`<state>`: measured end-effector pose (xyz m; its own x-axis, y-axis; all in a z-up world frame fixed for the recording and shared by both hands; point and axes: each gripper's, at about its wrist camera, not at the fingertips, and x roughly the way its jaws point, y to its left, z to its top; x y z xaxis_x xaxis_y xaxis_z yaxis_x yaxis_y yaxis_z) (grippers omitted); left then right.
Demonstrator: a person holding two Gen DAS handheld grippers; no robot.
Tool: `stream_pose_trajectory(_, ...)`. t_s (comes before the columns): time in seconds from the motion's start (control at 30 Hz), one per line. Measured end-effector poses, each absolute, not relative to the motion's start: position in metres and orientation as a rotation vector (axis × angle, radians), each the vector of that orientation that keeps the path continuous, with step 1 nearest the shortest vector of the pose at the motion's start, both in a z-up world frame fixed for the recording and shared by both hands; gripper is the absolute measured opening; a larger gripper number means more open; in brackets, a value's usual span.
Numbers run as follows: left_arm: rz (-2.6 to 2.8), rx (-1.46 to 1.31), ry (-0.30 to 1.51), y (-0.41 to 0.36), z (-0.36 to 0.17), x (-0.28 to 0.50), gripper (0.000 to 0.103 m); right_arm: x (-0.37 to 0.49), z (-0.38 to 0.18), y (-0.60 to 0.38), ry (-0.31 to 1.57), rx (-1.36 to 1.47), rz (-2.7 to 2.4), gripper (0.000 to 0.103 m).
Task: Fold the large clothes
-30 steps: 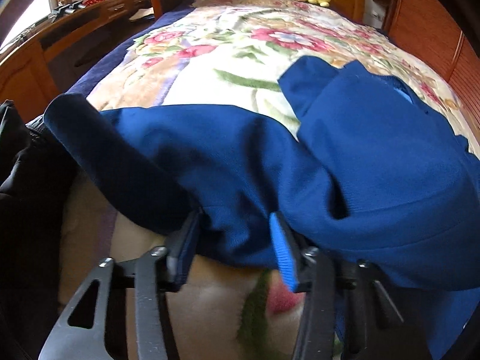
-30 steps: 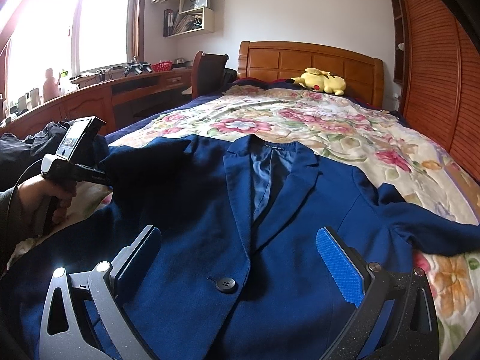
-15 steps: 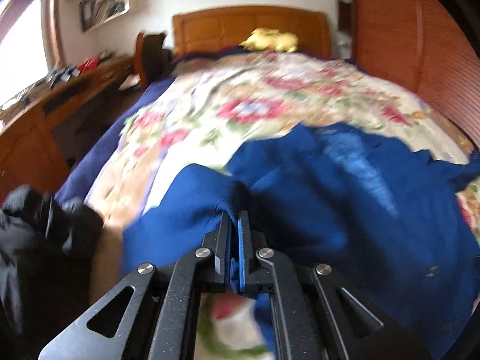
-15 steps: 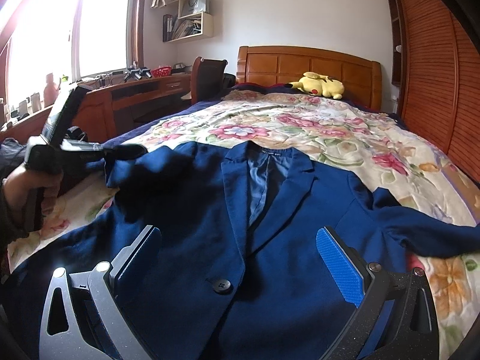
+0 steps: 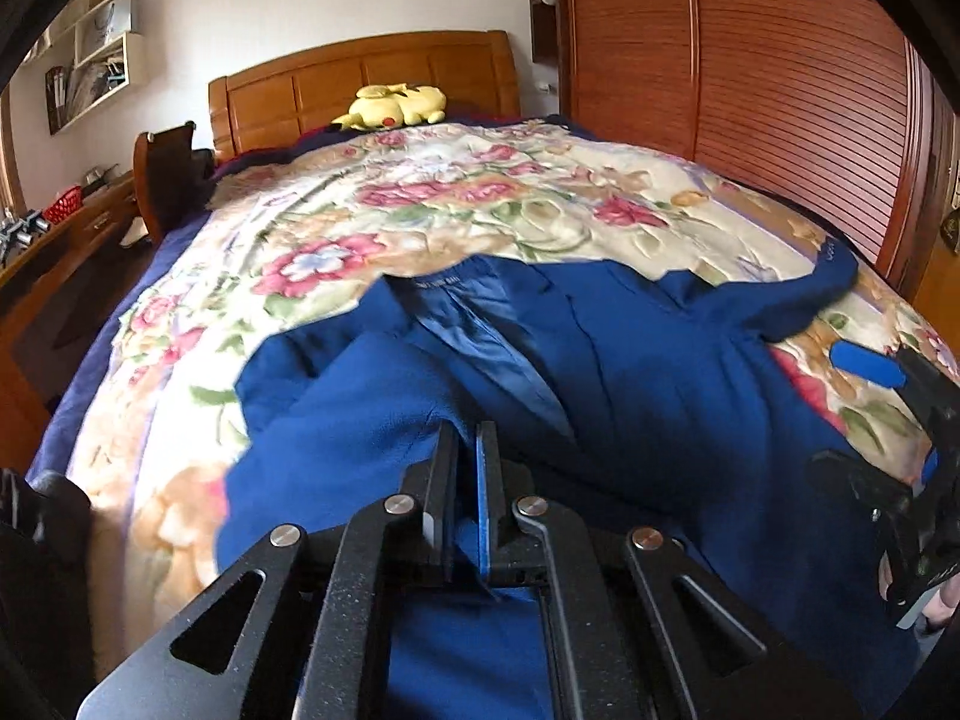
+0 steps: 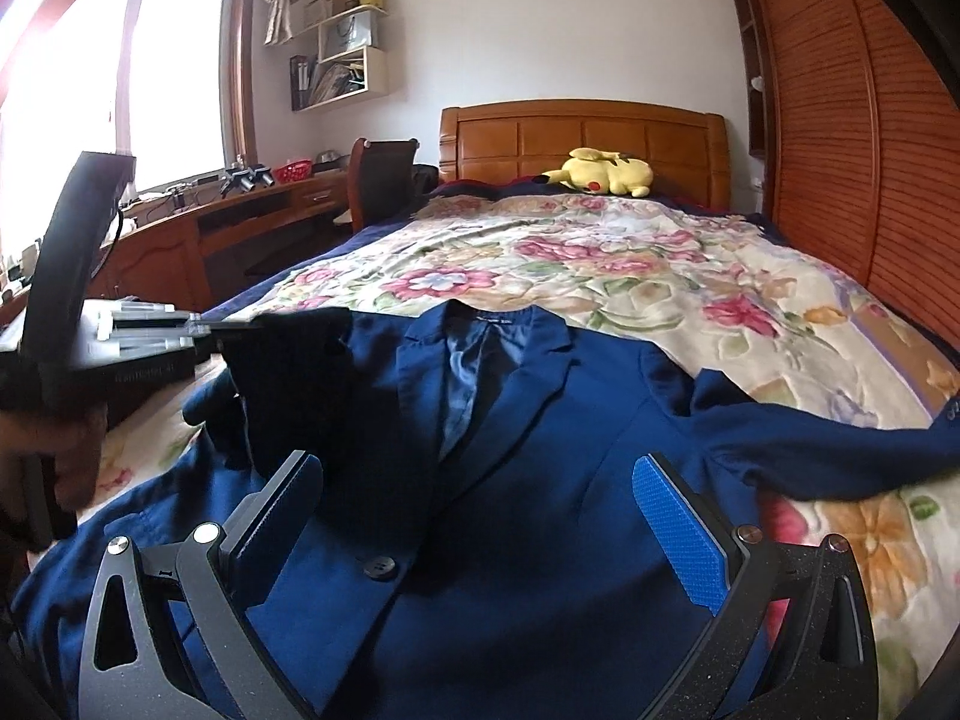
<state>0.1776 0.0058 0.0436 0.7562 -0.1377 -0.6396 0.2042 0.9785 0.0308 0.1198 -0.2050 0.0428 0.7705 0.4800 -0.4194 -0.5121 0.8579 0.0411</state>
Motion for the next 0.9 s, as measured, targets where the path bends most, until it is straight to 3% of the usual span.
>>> stream_pose_trajectory(0.13, -0.192, 0.061, 0.683, 0.008, 0.04, 0.163, 0.014, 0.119, 0.046, -0.201, 0.424, -0.078, 0.54, 0.103)
stream_pose_trajectory(0.27, -0.195, 0.056, 0.638, 0.01, 0.039, 0.141, 0.042, 0.119, 0.046, -0.198, 0.424, -0.076, 0.545, 0.103)
stream_pose_trajectory(0.37, -0.193, 0.061, 0.608, 0.013, 0.041, 0.126, 0.048, 0.121, 0.045, -0.197, 0.427, -0.077, 0.546, 0.103)
stream_pose_trajectory(0.5, -0.184, 0.037, 0.562, 0.023, 0.044, 0.107, 0.079, 0.122, 0.045, -0.195, 0.431, -0.076, 0.546, 0.103)
stream_pose_trajectory(0.9, -0.108, -0.063, 0.536, 0.066, 0.026, 0.079, 0.095, 0.126, 0.041, -0.184, 0.455, -0.111, 0.562, 0.103)
